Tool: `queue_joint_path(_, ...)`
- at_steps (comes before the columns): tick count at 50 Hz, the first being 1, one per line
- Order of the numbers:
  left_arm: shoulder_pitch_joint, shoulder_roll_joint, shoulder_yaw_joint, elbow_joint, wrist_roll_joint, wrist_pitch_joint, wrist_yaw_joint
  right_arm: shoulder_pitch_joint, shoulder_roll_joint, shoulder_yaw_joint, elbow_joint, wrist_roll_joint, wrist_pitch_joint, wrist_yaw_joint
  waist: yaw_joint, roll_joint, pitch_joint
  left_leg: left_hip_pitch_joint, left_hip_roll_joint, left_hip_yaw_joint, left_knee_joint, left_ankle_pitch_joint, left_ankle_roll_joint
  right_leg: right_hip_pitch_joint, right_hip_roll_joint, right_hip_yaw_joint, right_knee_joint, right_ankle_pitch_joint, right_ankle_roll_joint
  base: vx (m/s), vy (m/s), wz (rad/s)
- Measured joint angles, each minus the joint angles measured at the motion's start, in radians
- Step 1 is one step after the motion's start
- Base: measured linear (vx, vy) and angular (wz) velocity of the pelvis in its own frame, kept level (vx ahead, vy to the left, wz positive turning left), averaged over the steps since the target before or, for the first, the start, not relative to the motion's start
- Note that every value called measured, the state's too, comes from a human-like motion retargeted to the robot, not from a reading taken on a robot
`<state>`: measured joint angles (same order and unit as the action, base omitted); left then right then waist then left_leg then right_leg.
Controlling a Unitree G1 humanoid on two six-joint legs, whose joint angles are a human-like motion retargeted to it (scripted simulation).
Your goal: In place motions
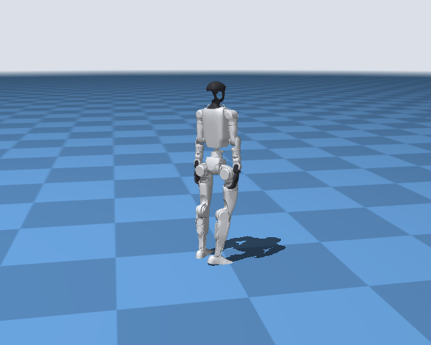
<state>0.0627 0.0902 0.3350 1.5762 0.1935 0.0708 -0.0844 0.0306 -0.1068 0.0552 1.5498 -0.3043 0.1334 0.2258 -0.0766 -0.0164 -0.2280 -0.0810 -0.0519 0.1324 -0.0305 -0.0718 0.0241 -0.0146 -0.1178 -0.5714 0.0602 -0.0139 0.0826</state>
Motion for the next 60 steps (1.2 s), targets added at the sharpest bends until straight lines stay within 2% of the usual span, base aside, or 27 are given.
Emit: queue_joint_path(60,0.003,0.001,0.001,0.002,-0.005,-0.001,0.001,0.004,0.0,0.005,0.006,-0.004,0.003,0.001,-0.005,-0.012,-0.009,-0.003,0.007,0.02,-0.001,-0.005,-0.004,-0.007,0.003,0.028,0.004,-0.007,0.004,0.0,0.0,0.0)
